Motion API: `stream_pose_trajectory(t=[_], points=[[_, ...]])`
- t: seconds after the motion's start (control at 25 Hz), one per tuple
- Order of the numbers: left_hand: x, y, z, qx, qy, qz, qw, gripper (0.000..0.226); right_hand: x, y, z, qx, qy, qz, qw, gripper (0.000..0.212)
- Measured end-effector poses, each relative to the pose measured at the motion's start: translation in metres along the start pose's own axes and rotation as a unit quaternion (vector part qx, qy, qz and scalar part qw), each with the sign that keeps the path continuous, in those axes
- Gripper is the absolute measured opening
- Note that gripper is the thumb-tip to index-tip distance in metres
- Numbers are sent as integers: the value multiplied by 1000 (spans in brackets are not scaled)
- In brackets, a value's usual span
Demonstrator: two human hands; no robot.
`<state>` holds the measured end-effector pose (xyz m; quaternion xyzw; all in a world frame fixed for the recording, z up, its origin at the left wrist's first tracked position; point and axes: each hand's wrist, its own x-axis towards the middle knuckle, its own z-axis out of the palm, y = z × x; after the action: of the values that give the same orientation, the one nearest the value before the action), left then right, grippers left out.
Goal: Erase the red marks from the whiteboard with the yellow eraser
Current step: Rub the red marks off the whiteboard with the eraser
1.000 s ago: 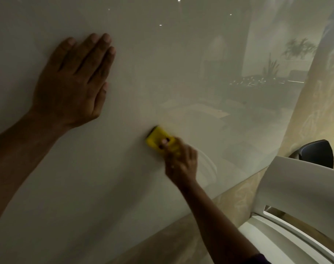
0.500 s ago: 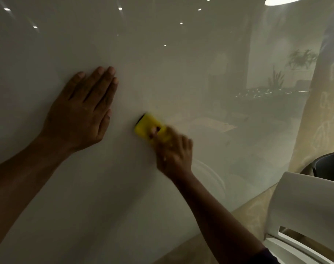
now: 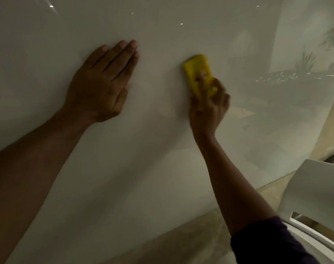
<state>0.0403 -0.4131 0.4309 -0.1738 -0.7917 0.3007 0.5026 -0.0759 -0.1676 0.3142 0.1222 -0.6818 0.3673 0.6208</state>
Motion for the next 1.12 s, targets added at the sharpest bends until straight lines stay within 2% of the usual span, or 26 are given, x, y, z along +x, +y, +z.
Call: stream_pose_trajectory(t=[0.04, 0.08, 0.12, 0.16, 0.2, 0.24, 0.28, 0.32, 0.36, 0.4, 0.44, 0.48, 0.52, 0.56, 0.6, 0.64, 0.68, 0.72, 0.8, 0.88, 1.0, 1.04, 1.08, 1.12], points=[[-1, 3, 0, 2, -2, -10, 1000, 66, -7, -3, 0, 11, 28, 113, 993, 50], [-3, 6, 0, 5, -3, -19, 1000, 66, -25, -9, 3, 14, 35, 147, 988, 52], [-4, 9, 1, 7, -4, -21, 1000, 66, -50, -19, 5, 10, 14, 88, 996, 54], [-6, 10, 2, 8, -7, -18, 1000, 65, -81, -27, 6, 12, -23, -52, 998, 55], [-9, 11, 2, 9, -9, -13, 1000, 64, -109, -32, 2, 24, -59, -186, 980, 57], [-13, 10, 3, 10, -11, -6, 1000, 63, -123, -29, -4, 31, -87, -260, 961, 55], [-23, 7, 3, 11, -15, 4, 1000, 62, -130, -24, -8, 33, -103, -263, 959, 50], [-35, 5, 3, 13, -17, 13, 1000, 62, -137, -23, -9, 29, -99, -187, 977, 43], [-48, 4, 2, 16, -17, 20, 1000, 61, -143, -27, -8, 23, -76, -50, 996, 42], [-60, 1, 1, 22, -17, 26, 999, 61, -152, -39, -4, 25, -45, 81, 995, 45], [-74, -3, -1, 25, -23, 30, 999, 61, -170, -58, 0, 32, -34, 152, 987, 48], [-82, -7, -2, 24, -28, 40, 999, 61, -191, -78, 1, 36, -50, 141, 988, 50], [-89, -11, -4, 22, -34, 50, 998, 61, -216, -99, 0, 51, -90, 59, 993, 49], [-96, -18, -6, 23, -37, 58, 997, 61, -244, -117, -3, 80, -142, -60, 985, 49], [-102, -26, -9, 25, -40, 64, 997, 61, -266, -128, -8, 103, -182, -170, 963, 52], [-110, -35, -12, 27, -43, 67, 996, 62, -279, -128, -11, 101, -204, -244, 942, 56], [-120, -42, -15, 28, -46, 64, 997, 62, -280, -123, -13, 94, -213, -271, 934, 57], [-131, -49, -18, 31, -45, 55, 997, 62, -274, -115, -14, 92, -205, -254, 941, 55], [-149, -58, -22, 36, -36, 28, 998, 63, -249, -97, -13, 74, -177, -132, 973, 48], [-157, -56, -22, 32, -26, 8, 999, 63, -203, -70, -12, 9, -94, -6, 996, 49], [-157, -53, -19, 19, -20, 5, 1000, 62, -144, -67, -3, -6, -1, 162, 987, 48], [-157, -54, -19, 21, -17, 5, 1000, 62, -140, -82, 1, 9, 7, 189, 982, 48], [-157, -55, -19, 24, -16, 5, 1000, 62, -144, -100, 3, 26, -9, 168, 985, 48], [-157, -55, -19, 23, -15, 4, 1000, 63, -155, -118, 3, 38, -45, 89, 994, 50]])
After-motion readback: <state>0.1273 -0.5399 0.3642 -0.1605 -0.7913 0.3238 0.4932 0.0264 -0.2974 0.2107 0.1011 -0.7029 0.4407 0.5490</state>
